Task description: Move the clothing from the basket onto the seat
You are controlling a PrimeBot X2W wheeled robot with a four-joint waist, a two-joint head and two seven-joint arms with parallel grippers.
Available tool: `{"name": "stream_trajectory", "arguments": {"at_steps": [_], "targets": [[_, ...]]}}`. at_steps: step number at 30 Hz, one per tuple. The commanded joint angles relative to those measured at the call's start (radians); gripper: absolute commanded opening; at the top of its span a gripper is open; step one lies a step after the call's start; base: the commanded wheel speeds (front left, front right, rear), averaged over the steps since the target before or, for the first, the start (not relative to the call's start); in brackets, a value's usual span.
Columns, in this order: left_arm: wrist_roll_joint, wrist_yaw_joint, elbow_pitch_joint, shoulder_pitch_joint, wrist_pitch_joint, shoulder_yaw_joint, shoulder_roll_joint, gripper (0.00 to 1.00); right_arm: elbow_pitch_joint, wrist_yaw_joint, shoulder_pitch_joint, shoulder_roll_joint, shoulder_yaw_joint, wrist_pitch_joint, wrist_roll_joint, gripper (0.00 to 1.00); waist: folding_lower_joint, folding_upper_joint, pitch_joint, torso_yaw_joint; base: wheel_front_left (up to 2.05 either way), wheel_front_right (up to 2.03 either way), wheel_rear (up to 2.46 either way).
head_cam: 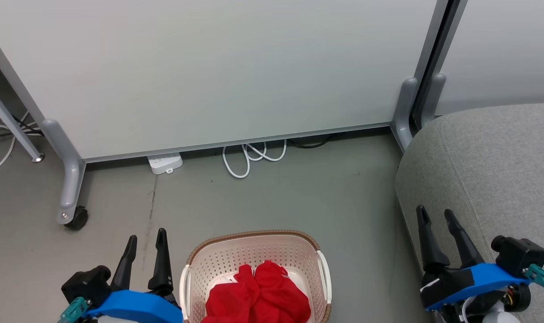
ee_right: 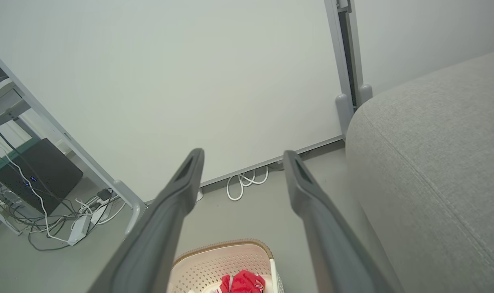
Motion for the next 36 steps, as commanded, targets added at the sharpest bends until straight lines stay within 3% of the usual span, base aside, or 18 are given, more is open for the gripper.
{"name": "stream_trajectory", "arguments": {"at_steps": [1, 36], "targets": [[0.027, 0.003, -0.002, -0.022, -0.011, -0.006, 0.008, 1.0, -0.015, 0.0, -0.004, -0.006, -0.002, -0.008, -0.034, 1.0, 0.0, -0.0001, 0.0, 0.001, 0.0, 0.0, 0.0], [0.252, 0.034, -0.002, -0.022, -0.083, -0.032, 0.008, 1.0, -0.046, 0.0, 0.008, -0.007, 0.006, -0.045, -0.321, 1.0, 0.0, -0.0001, 0.005, 0.007, 0.0, 0.0, 0.0]]}}
